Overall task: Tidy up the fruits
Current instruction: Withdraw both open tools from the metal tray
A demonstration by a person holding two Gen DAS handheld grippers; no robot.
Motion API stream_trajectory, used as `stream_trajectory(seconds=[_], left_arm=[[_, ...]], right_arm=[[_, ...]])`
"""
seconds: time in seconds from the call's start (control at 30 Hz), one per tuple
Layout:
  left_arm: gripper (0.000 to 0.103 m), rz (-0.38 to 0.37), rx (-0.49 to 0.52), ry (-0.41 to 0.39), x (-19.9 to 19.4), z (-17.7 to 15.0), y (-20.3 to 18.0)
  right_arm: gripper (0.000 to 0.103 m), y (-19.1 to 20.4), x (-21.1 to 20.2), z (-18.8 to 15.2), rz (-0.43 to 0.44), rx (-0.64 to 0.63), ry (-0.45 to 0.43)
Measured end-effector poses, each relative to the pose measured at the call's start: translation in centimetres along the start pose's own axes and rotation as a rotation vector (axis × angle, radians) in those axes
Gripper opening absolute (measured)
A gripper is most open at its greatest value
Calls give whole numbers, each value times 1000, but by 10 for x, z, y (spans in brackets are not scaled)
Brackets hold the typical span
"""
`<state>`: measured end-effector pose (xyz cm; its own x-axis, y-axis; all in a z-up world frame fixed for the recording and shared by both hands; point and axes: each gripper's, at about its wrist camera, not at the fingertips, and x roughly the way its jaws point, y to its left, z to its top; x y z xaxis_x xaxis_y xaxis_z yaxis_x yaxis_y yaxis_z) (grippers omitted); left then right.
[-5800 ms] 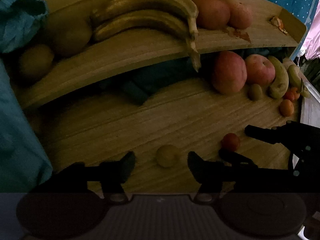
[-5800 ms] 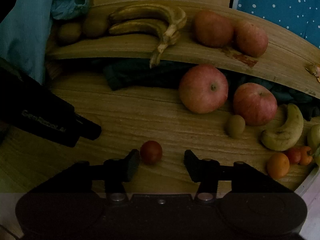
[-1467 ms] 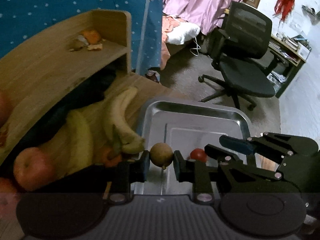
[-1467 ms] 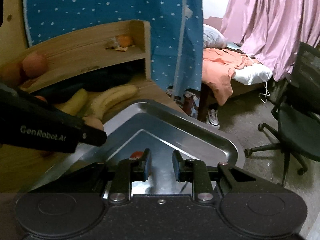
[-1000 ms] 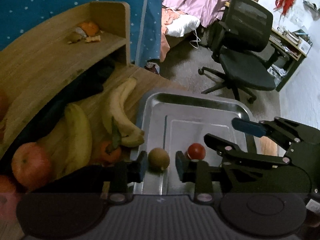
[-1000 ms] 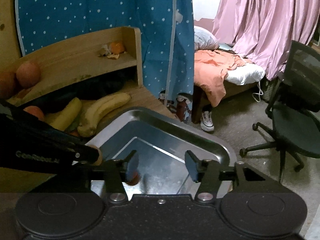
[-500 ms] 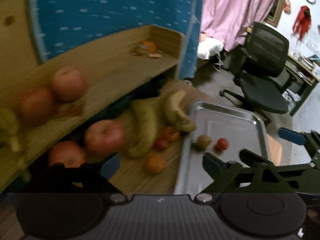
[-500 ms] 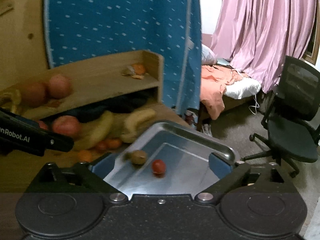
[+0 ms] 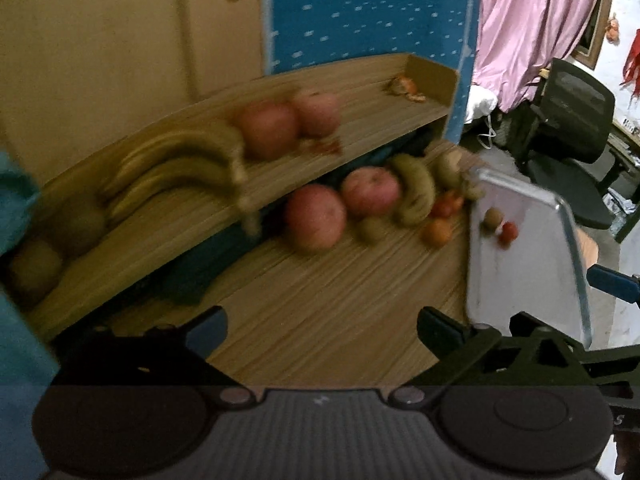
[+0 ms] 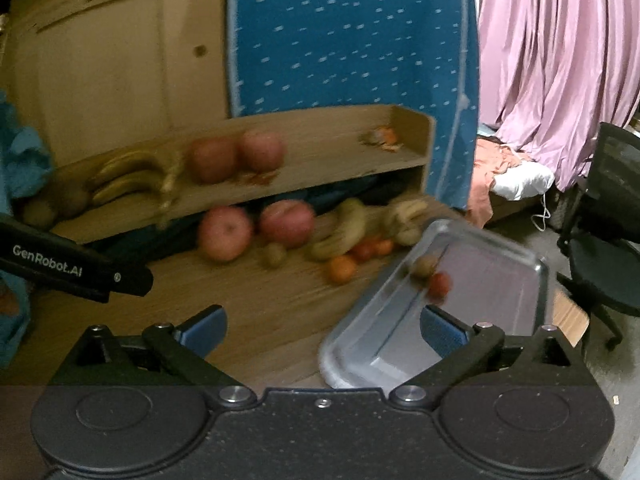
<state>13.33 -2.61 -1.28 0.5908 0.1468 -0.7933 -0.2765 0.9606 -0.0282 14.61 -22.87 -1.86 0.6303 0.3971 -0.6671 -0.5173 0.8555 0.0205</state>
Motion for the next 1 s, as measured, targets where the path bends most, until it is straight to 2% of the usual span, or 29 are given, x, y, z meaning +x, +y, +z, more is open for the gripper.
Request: stream_trajectory(seconds=[0.23,0.5,0.73,1.0], left_arm=[[103,27,-26,45,-20,-41,35],[103,39,-44,94,-22,-64,50],[103,46,-49,127,-7,-60,42],[103,55,-74,157,31,-28,15]], right_arm=[[102,41,-21,-25,26,11,63],[102,44,-26,-35,23,34,107],[102,22,-8,-32,27,31,141],[102,-22,35,-9,53,-26,158]])
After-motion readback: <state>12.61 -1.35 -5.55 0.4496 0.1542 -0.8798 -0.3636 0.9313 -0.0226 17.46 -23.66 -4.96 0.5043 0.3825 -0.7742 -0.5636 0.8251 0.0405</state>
